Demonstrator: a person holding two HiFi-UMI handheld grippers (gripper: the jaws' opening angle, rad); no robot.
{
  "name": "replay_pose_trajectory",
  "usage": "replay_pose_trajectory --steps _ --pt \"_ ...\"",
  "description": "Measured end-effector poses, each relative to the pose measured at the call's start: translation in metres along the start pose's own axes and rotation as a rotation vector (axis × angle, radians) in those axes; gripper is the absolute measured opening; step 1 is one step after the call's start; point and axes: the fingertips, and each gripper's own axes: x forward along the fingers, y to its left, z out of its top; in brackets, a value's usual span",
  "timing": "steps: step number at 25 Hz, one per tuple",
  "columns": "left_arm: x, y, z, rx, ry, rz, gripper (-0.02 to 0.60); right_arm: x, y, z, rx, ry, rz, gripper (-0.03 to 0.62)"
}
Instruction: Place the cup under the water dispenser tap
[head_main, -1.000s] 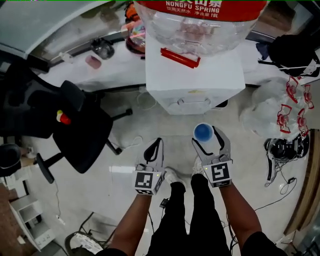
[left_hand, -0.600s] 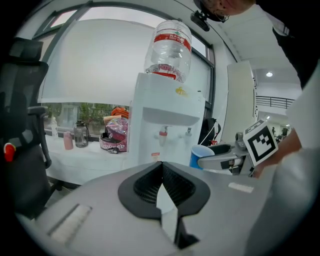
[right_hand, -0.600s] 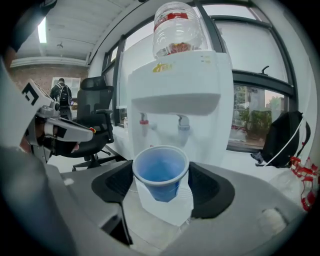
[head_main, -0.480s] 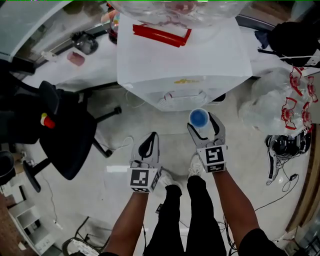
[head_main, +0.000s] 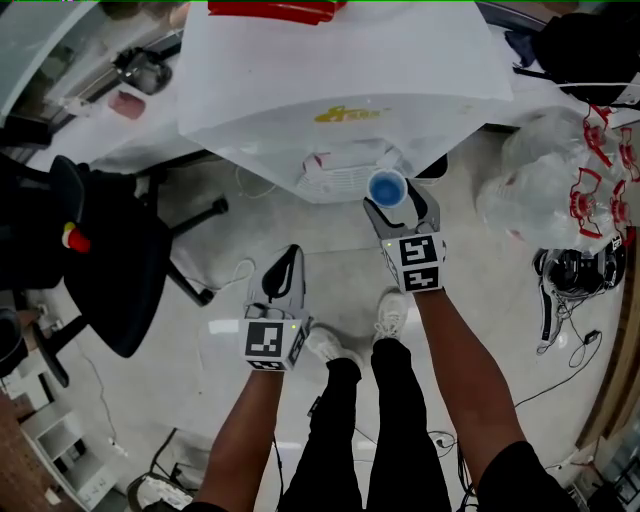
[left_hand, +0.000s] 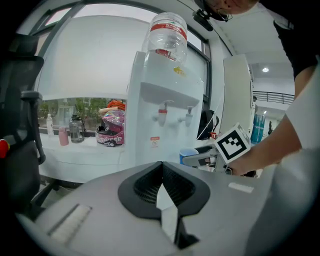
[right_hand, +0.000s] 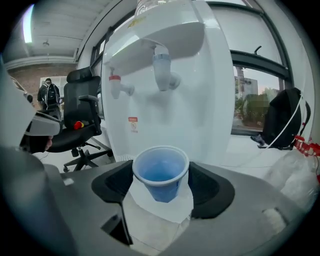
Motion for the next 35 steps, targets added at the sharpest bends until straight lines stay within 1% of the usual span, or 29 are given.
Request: replay_pose_trajectory --steps 5,11,14,16,18,19,22,24,26,29,30,32,33,35 --pt "0.004 -0.003 -0.007 0.003 0.002 -0.007 0.017 0.018 -0.003 0.001 -0.011 0.007 0.005 0.344" --pt "0.004 -0.007 -0.019 -0.007 0.036 -0.022 0.017 0.028 -0.005 0.006 0.012 -0.012 -0.008 0.345" --pt "0.004 -0.008 -0.019 -0.005 0.007 -0.026 0.017 0.027 -0.006 0.007 0.016 -0.028 -0.021 0.350" --pt "0.004 -0.007 -0.018 -0.004 0.009 -0.026 0.017 0.026 -0.007 0.007 0.028 -0.041 -0.032 0.357" --pt "0.004 -0.006 -0.016 -0.006 0.024 -0.022 0.017 0.025 -0.007 0.008 0.052 -0.055 -0.028 0.397" --pt "0.003 -0.005 -0.015 -0.004 0.025 -0.020 0.017 0.025 -0.007 0.009 0.057 -0.061 -0.024 0.400" --pt "0.000 -0.002 -0.013 0.001 0.018 -0.019 0.017 0.023 -0.003 0.012 0.043 -0.070 -0.010 0.415" --pt "-0.001 -0.001 -0.010 0.001 0.020 -0.016 0.017 0.020 -0.002 0.015 0.035 -0.071 -0.009 0.443" --pt "-0.004 -0.001 -0.005 -0.003 0.018 -0.011 0.017 0.012 -0.002 0.018 0.036 -0.069 -0.016 0.445" --pt "-0.012 -0.003 0.003 -0.018 0.031 0.000 0.017 -0.012 0.007 0.021 0.069 -0.062 -0.024 0.442" --pt "-0.016 -0.003 0.006 -0.026 0.039 0.006 0.017 -0.024 0.012 0.023 0.082 -0.063 -0.024 0.434" --pt "-0.026 -0.005 0.014 -0.052 0.026 0.016 0.017 -0.051 0.023 0.030 0.101 -0.074 -0.017 0.401" --pt "-0.031 -0.006 0.020 -0.068 0.012 0.021 0.017 -0.065 0.028 0.035 0.108 -0.082 -0.012 0.373" --pt "-0.044 -0.009 0.036 -0.097 -0.008 0.029 0.017 -0.096 0.037 0.045 0.112 -0.093 -0.012 0.281"
